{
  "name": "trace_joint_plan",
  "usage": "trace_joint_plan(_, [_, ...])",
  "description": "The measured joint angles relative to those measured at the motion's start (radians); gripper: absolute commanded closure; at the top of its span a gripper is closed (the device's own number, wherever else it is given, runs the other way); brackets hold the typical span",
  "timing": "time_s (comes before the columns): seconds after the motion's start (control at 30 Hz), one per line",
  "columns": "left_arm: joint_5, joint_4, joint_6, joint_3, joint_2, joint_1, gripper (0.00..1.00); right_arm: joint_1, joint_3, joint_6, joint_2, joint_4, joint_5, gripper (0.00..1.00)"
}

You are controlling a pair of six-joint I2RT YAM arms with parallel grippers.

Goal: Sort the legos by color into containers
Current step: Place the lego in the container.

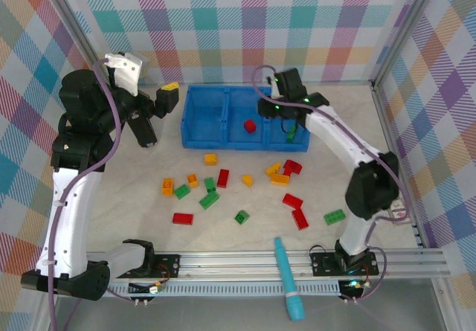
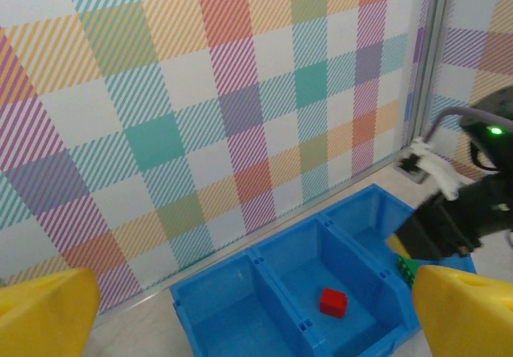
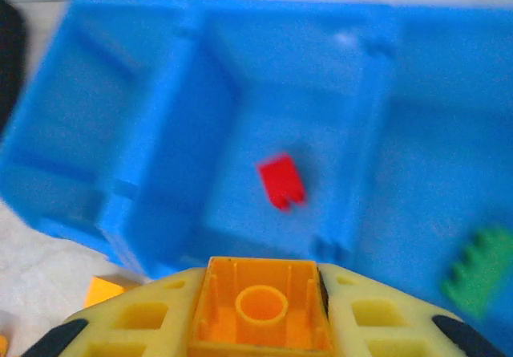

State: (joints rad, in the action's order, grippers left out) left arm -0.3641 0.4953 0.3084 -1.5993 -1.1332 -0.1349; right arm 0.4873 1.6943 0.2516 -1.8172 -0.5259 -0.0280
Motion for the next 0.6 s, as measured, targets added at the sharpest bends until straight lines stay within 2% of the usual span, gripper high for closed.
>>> trace_joint_plan(0.3, [0.019,0.0,0.003,0.002,0.005,0.0,0.0,0.099,0.391,-0.244,-0.369,0.074,0.115,0.72])
trace_joint_plan(0.6, [0.03,0.008,0.011,0.002,0.005,0.0,0.0,0.194,0.461,-0.447,-0.537,0.107,0.106,0.69])
